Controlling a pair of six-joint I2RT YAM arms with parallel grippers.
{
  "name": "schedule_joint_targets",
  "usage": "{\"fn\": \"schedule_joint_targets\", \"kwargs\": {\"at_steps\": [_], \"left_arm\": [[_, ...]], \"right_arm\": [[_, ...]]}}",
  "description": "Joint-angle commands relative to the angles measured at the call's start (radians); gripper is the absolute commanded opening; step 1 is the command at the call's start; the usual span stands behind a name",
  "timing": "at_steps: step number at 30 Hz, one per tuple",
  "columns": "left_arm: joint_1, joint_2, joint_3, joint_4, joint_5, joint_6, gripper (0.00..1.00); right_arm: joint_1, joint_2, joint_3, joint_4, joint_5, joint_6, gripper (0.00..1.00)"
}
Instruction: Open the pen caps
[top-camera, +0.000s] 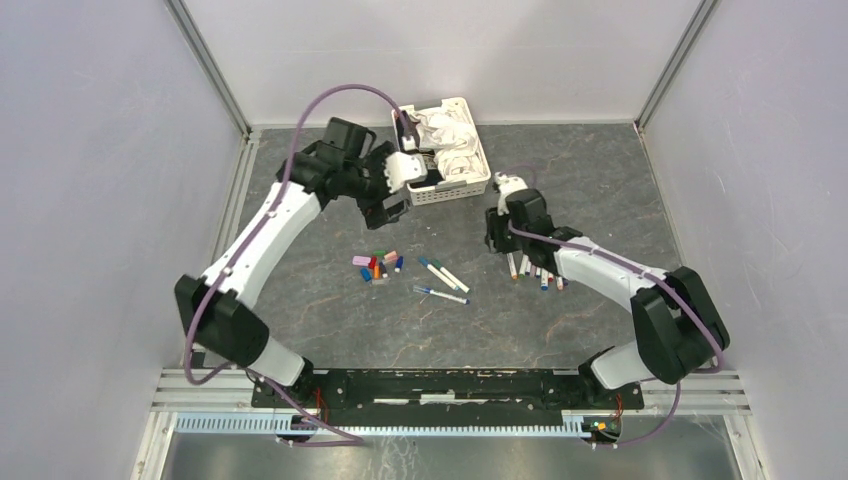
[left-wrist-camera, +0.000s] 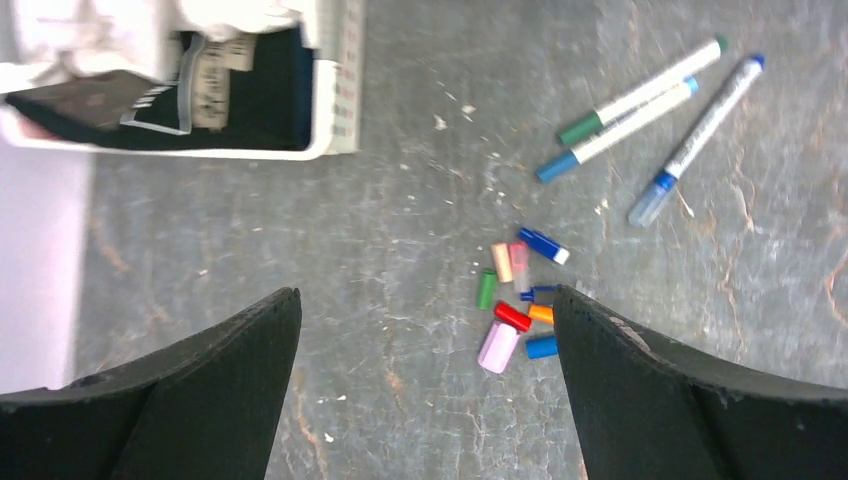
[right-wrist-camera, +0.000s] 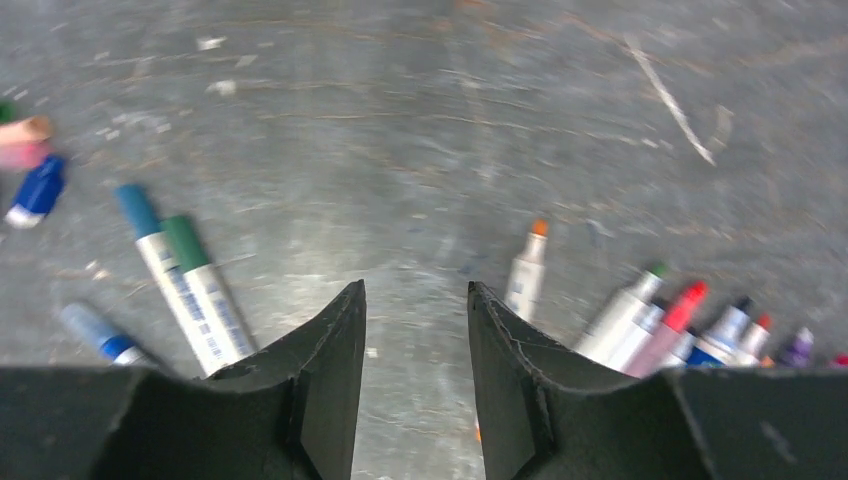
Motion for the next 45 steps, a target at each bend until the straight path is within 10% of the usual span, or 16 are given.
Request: {"fn": "schedule_joint_targets", "kwargs": {"at_steps": [1,30,35,45], "left_arm": [[0.032,-0.126,-0.005,0.117,0.020,-0.215,1.00],[0.031,-0.109,-0.102,-0.007,0.088,-0.141,1.00],[0.032,-0.109,-0.112,-0.020,0.126,-0.121,1.00],[0.017,-0.136,-0.257,-0.018,0.167,0.098,1.00]], "right_arm": [[0.116,0.017,0.056,0.028,-0.057,-0.146,0.45],[0.289,0.309,0.173,-0.074,-0.084,-0.213,0.25],[0.278,0.271,0.184,-0.088,-0.066,-0.234,0.02],[0.174,0.144,0.284,-0.100,-0.500,-0.179,0.00]]}}
